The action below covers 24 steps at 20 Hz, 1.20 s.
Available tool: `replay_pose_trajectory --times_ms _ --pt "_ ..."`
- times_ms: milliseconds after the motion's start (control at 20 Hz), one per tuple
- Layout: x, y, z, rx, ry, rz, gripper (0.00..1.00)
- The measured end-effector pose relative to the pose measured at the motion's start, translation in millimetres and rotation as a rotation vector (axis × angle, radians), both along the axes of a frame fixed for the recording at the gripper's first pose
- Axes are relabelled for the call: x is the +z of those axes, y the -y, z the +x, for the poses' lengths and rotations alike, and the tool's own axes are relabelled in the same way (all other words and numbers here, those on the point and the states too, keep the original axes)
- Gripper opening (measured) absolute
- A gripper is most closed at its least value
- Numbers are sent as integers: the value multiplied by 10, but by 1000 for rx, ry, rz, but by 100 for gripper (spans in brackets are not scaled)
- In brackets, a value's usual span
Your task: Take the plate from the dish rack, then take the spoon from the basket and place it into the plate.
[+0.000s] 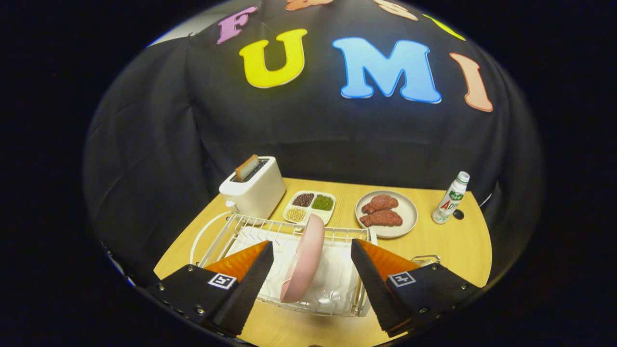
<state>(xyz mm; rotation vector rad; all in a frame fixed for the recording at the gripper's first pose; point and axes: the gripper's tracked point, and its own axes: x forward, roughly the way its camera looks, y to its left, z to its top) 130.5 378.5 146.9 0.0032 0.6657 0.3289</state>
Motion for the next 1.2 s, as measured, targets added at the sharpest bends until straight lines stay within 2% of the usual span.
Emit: replay_pose_trajectory --times_ms 150,400,500,550,650,850,1050,1200 --pt "-283 14 174 -44 -122 -46 93" --pt "-704 -68 302 -56 -353 -101 93" --pt "-814 -177 299 -43 -458 -79 93" --pt "-898 -160 289 -61 -502 -102 80" --pt "-1001 -34 288 -112 -569 -161 35" --pt "-900 2 316 -131 -576 -230 27" --pt "-767 24 303 -127 -583 -324 27" --pt "-683 159 343 -159 -568 -396 27"
